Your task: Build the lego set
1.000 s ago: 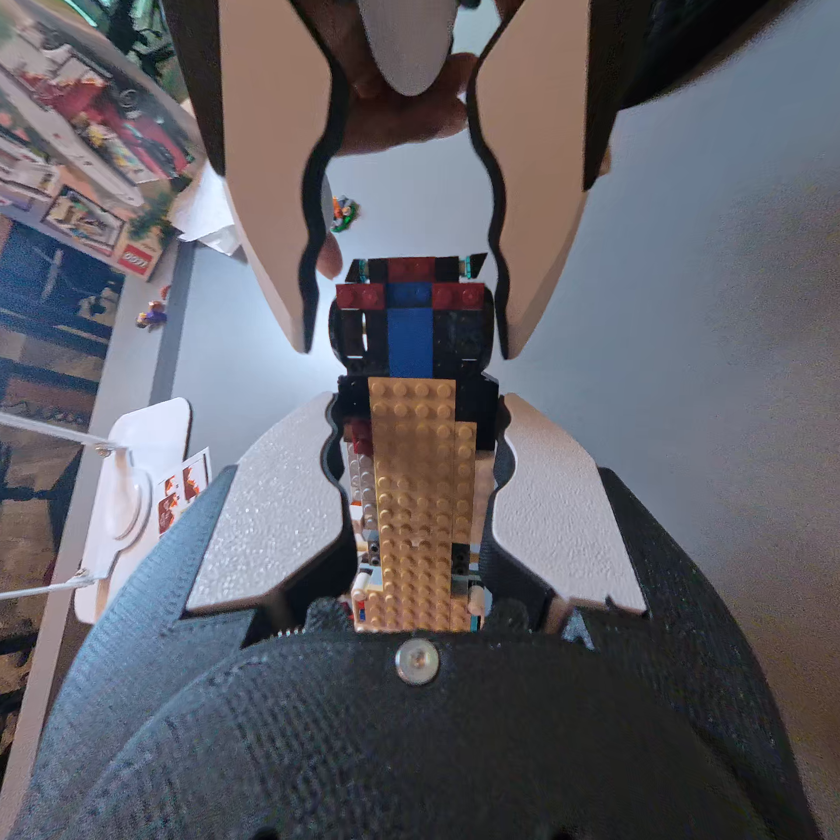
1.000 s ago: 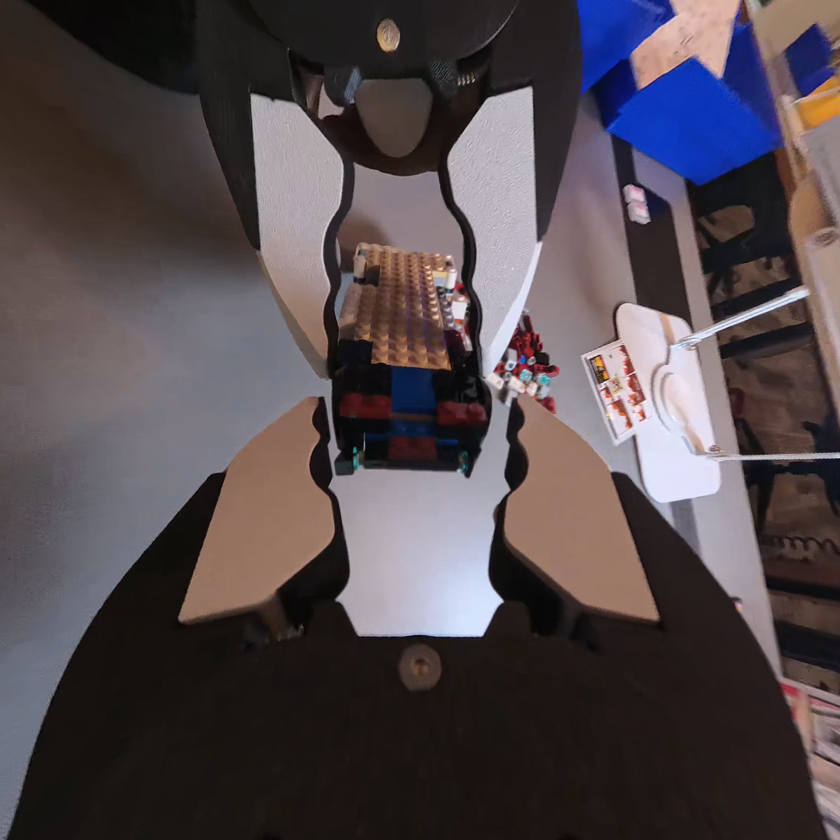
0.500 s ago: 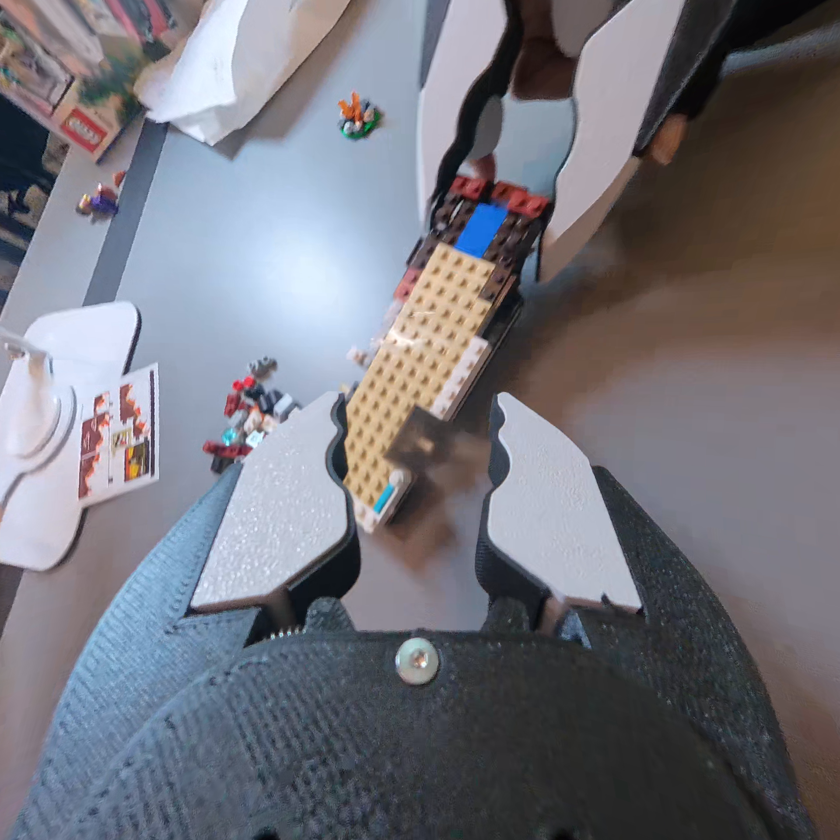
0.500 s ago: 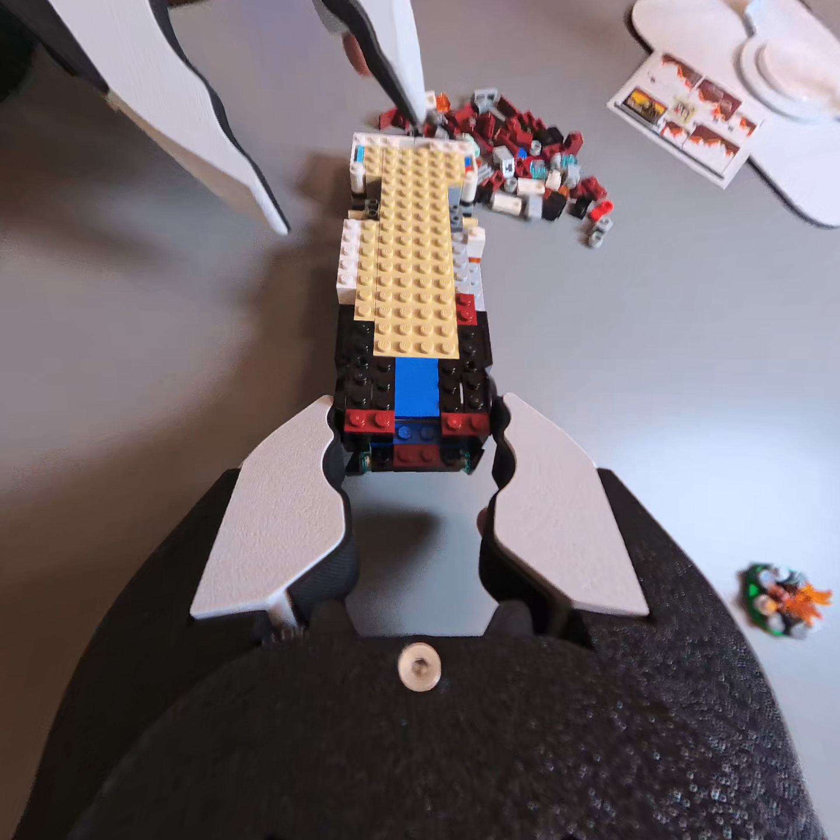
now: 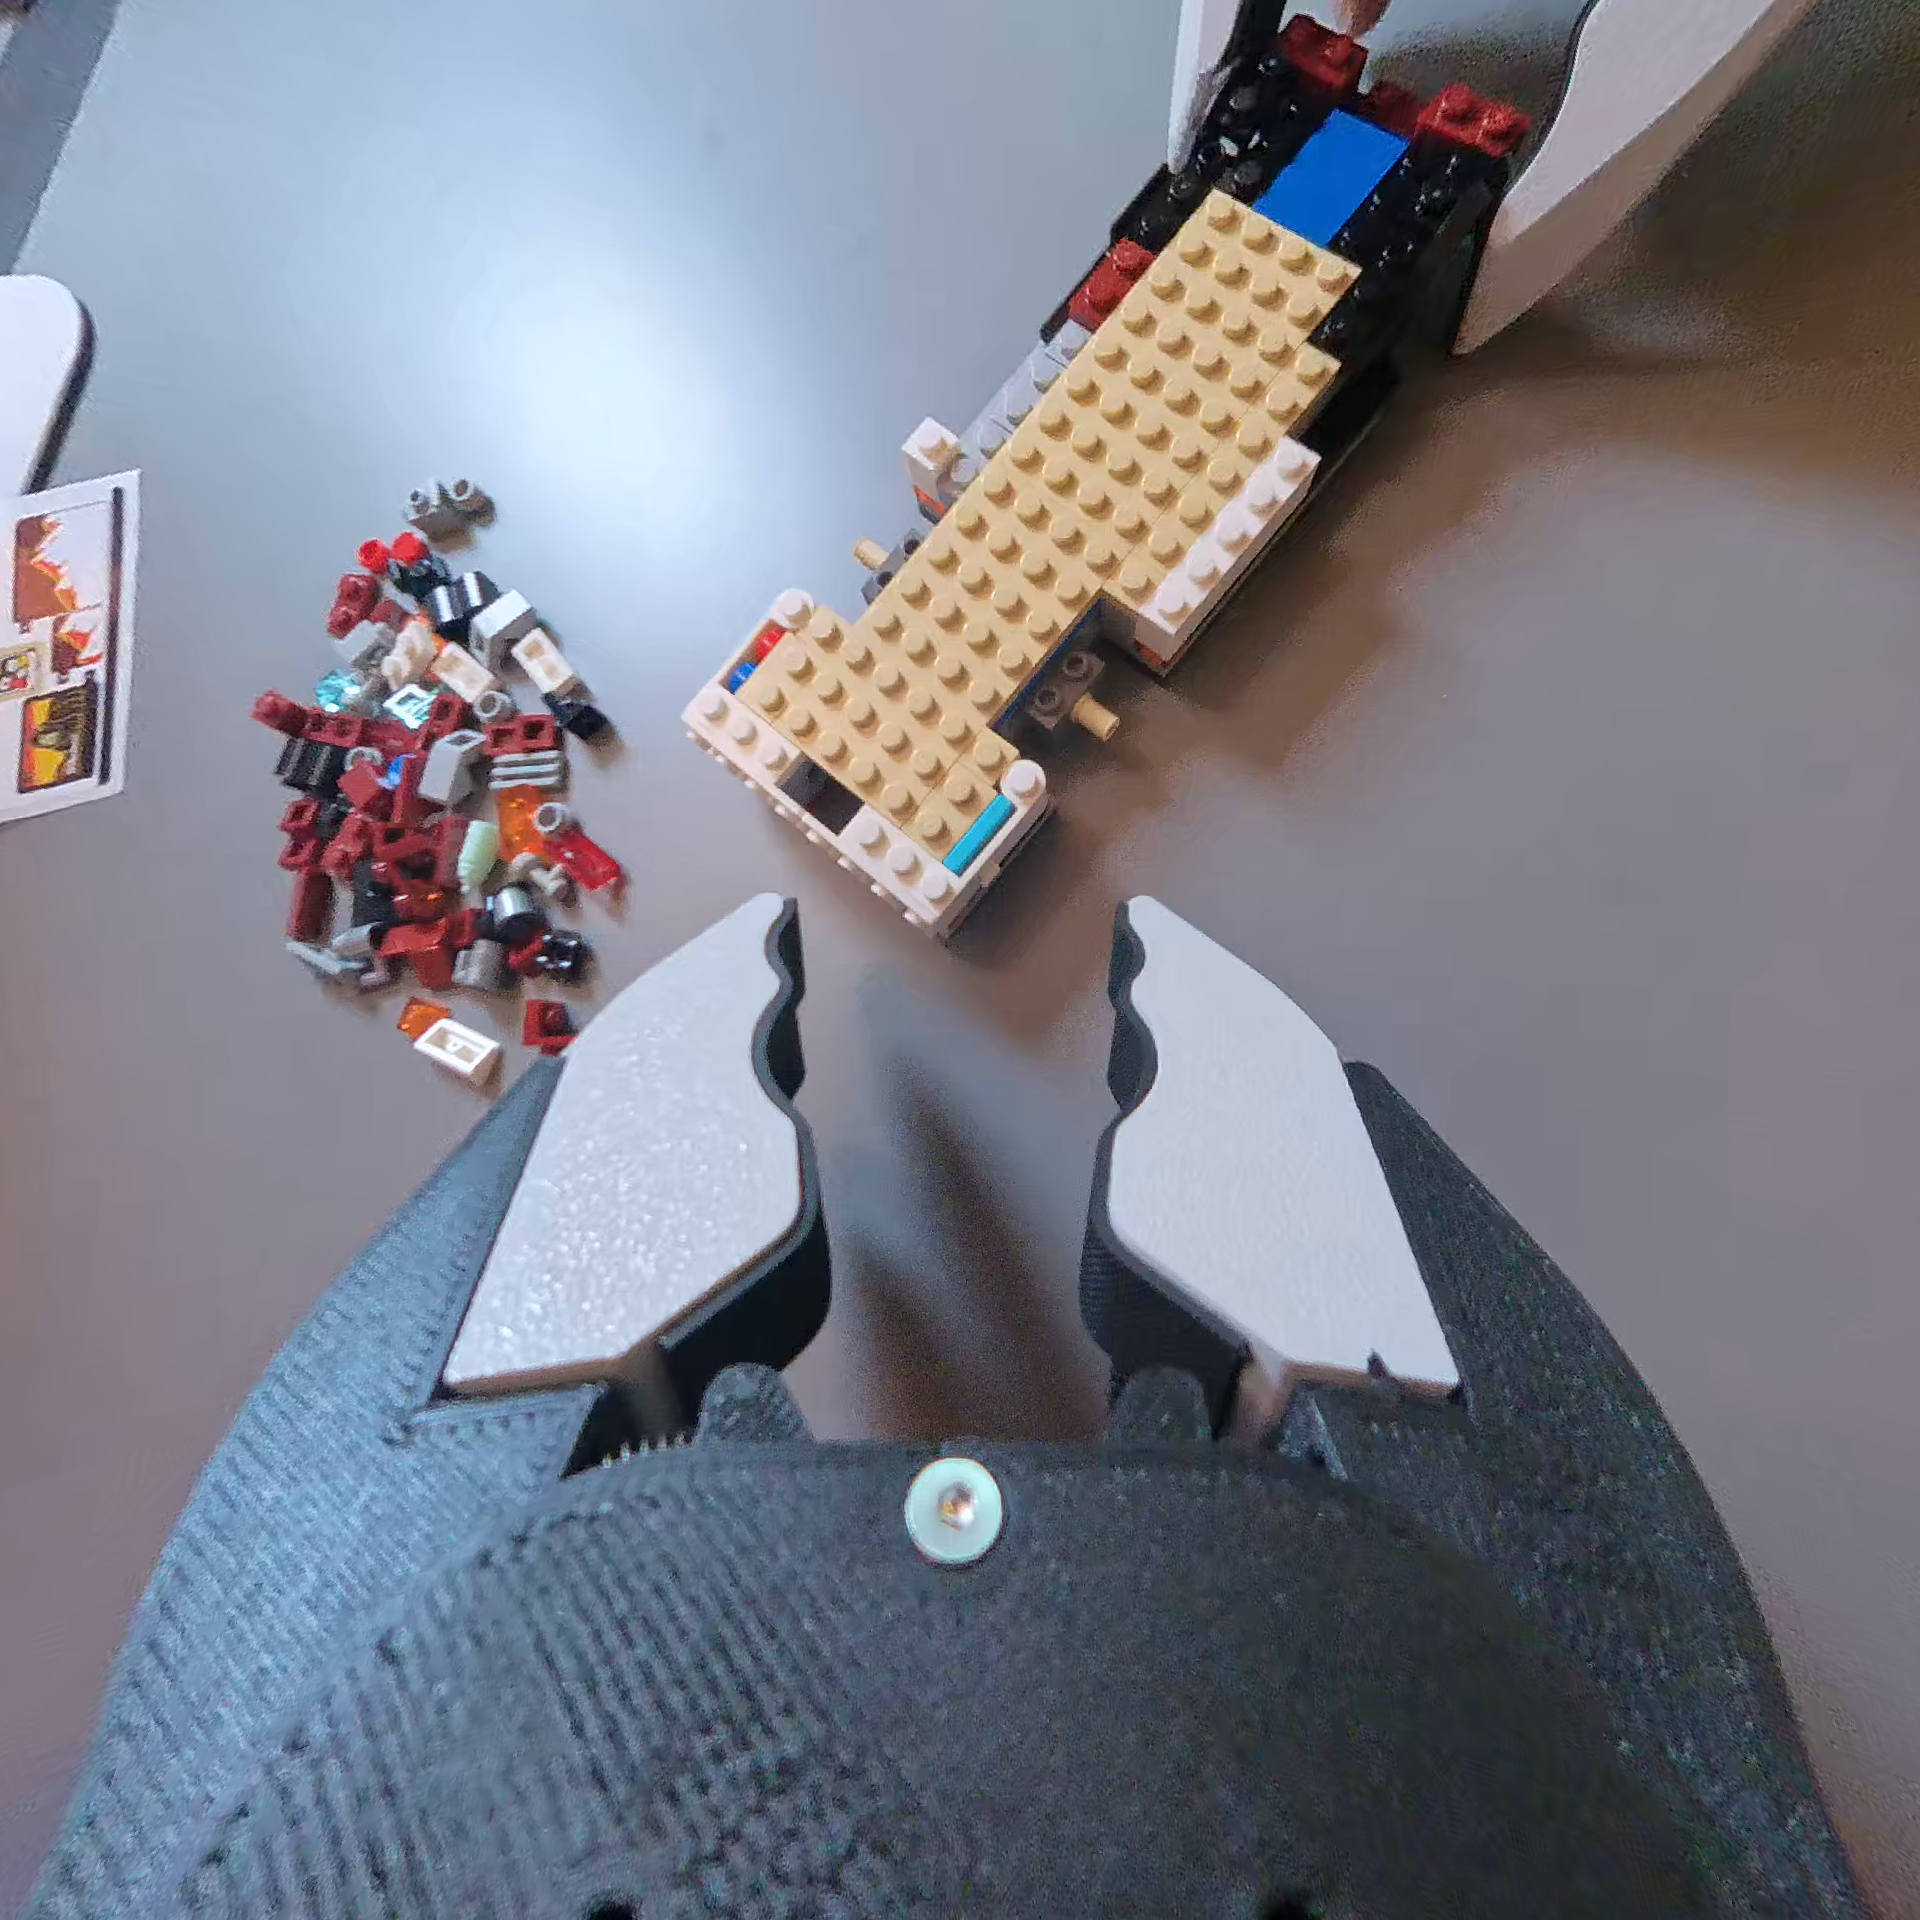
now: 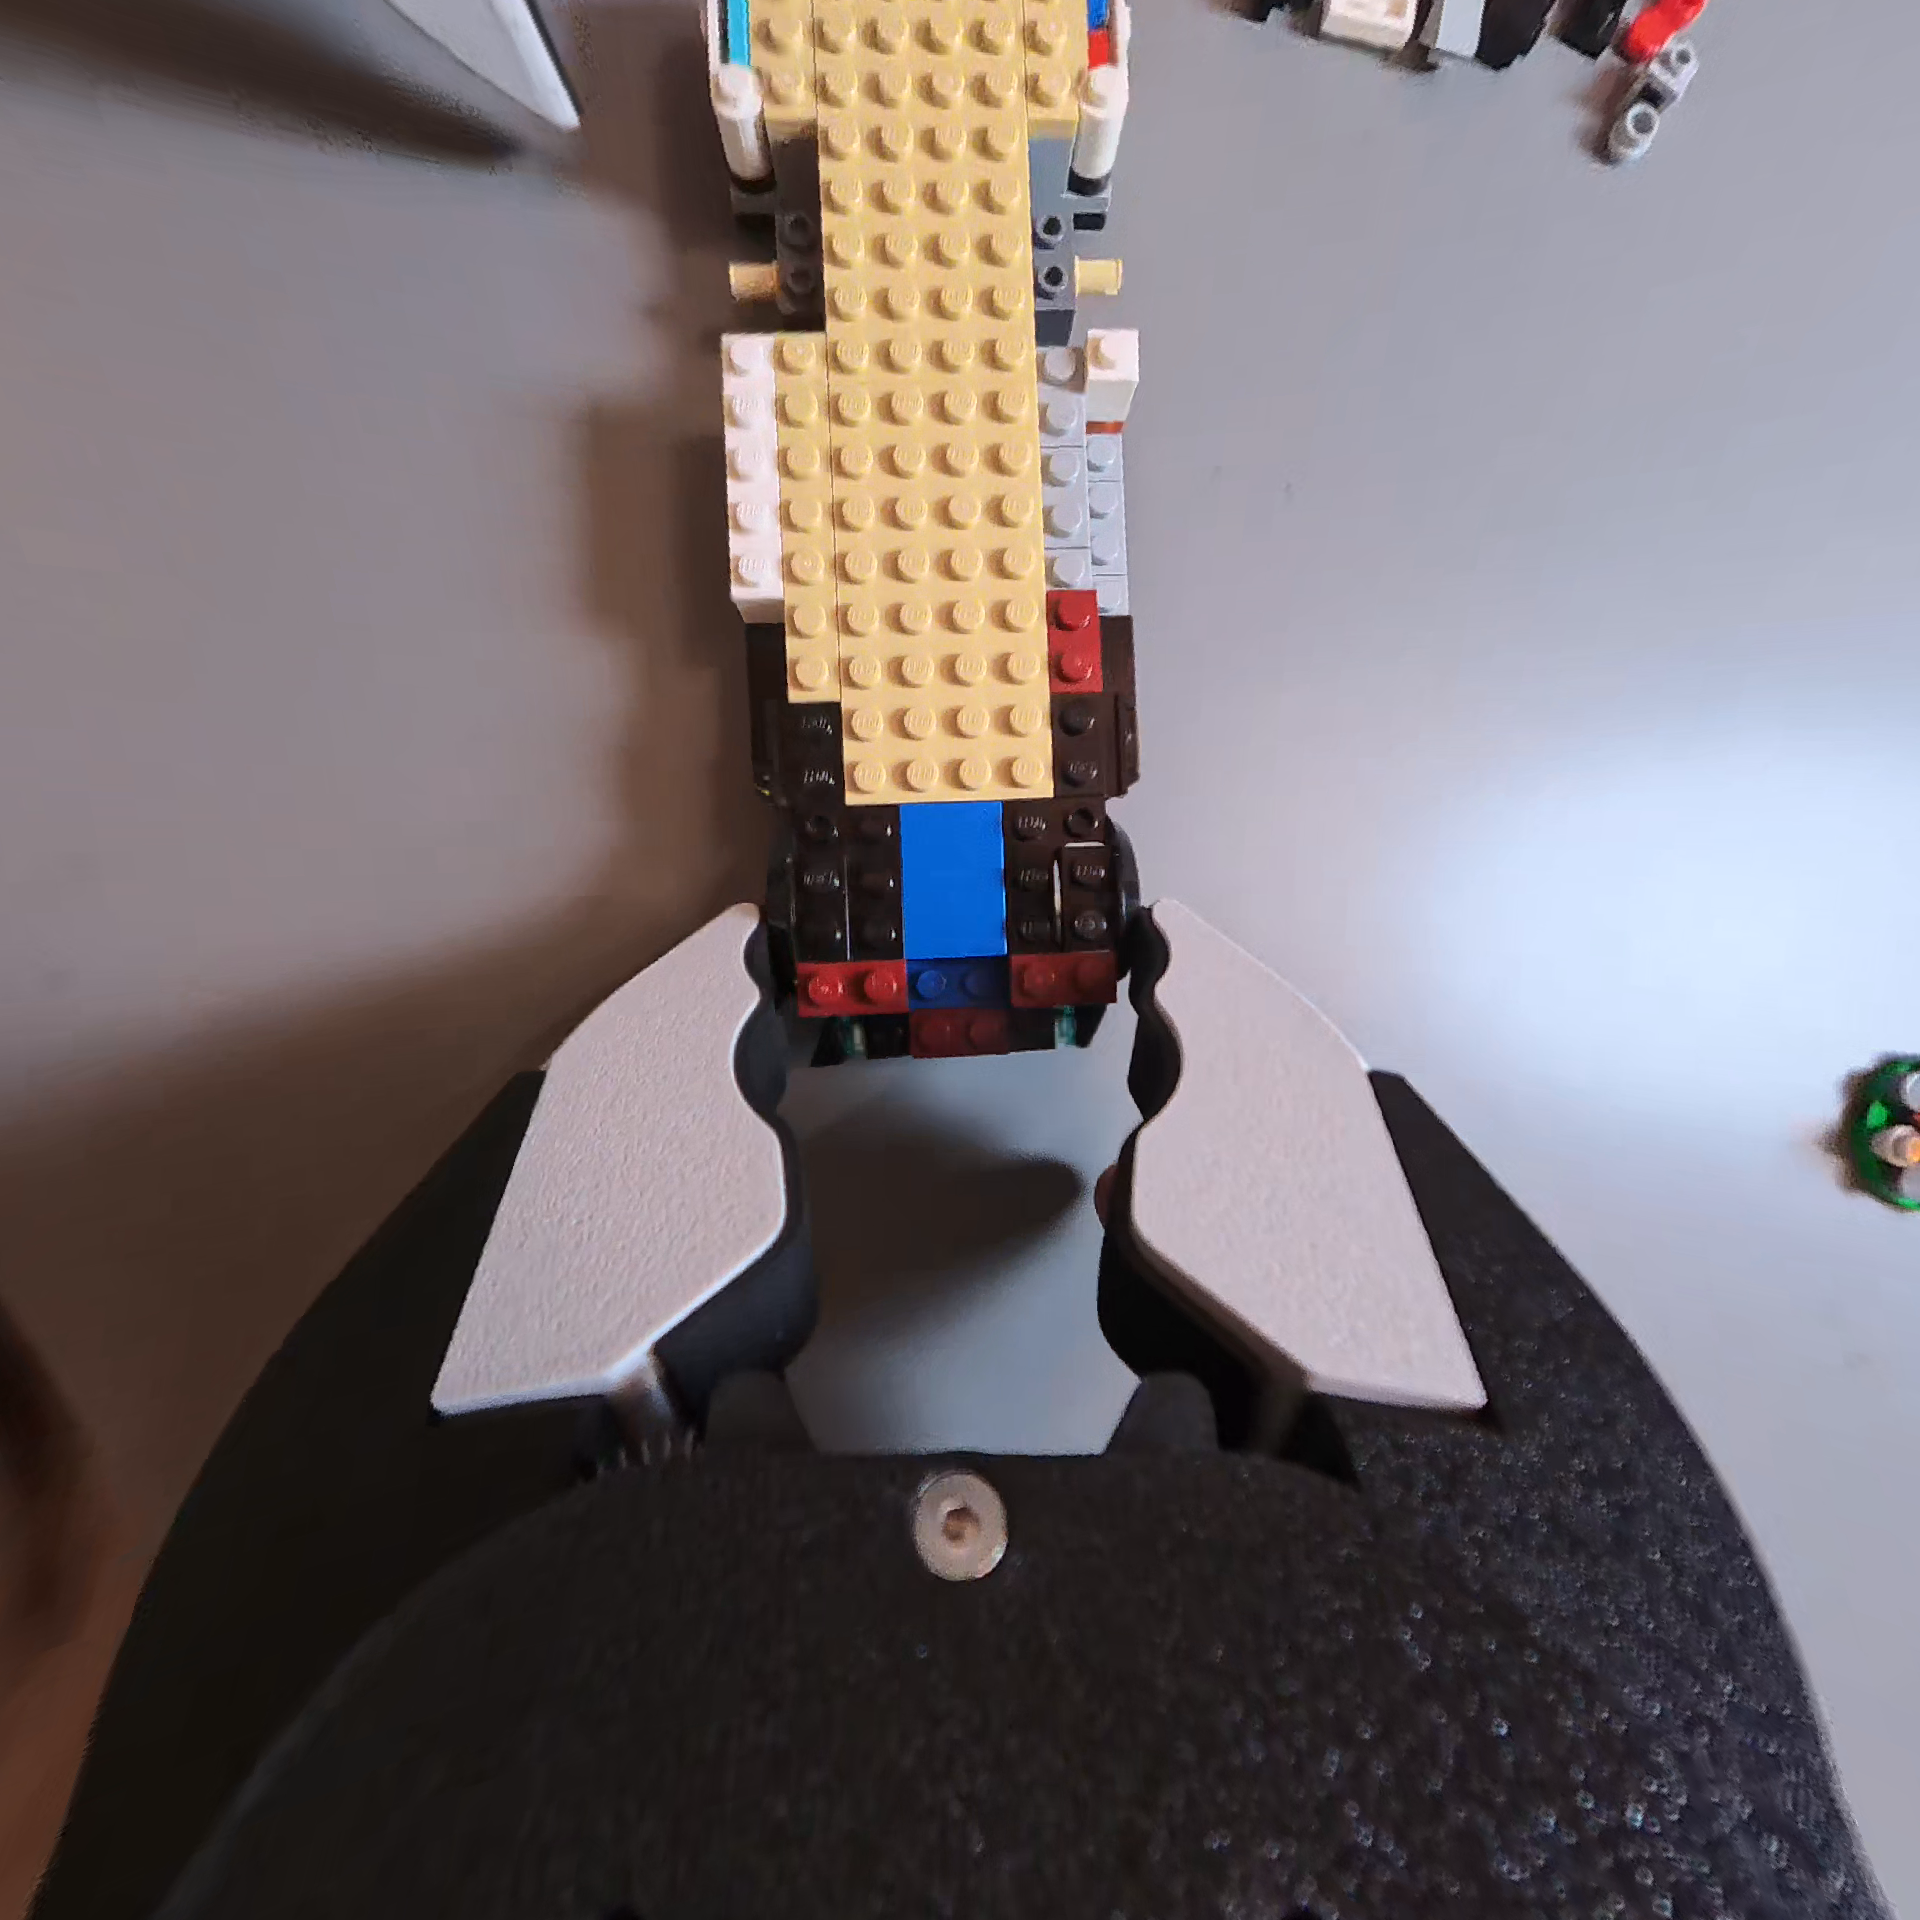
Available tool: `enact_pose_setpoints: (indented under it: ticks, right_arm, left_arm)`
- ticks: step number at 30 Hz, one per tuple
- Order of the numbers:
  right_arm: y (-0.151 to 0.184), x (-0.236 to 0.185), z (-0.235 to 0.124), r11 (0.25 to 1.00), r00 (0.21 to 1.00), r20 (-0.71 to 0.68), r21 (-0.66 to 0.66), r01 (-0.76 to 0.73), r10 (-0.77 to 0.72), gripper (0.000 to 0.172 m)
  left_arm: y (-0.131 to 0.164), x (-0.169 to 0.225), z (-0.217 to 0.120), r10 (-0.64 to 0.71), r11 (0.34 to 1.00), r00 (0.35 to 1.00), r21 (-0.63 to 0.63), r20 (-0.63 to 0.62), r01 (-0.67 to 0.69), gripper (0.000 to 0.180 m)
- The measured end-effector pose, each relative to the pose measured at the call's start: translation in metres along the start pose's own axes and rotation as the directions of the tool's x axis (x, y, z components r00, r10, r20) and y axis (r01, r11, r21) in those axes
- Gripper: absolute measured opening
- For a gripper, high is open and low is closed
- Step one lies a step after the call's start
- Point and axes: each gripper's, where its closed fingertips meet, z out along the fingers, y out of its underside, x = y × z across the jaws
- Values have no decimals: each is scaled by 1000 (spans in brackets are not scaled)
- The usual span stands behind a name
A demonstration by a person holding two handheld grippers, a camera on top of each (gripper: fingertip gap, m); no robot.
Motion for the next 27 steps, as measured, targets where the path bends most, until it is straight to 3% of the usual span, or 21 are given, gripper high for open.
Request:
enact_pose_setpoints:
  ticks: [5,11,19,22,24,27]
  right_arm:
    - [10,-15,-5,999,994,107,-27,21,-18,78]
    - [19,-17,-27,998,963,263,9,57,-58,73]
    - [33,-17,-20,990,970,214,-50,129,-116,57]
    - [36,-23,-23,991,974,203,-66,112,-97,53]
    - [38,-41,-29,990,952,284,-47,135,-116,48]
    - [36,-77,-46,976,859,464,72,207,-216,45]
  left_arm:
    - [-5,5,13,31,1000,999,4,-5,-31,51]
    - [-14,0,22,49,999,999,16,-8,-49,48]
    - [-27,-5,34,95,995,995,15,-2,-95,44]
    - [-33,-17,36,83,996,994,36,69,-85,44]
    - [-37,-21,31,58,996,995,68,86,-64,44]
    - [-34,-28,17,-2,994,994,109,105,-10,41]
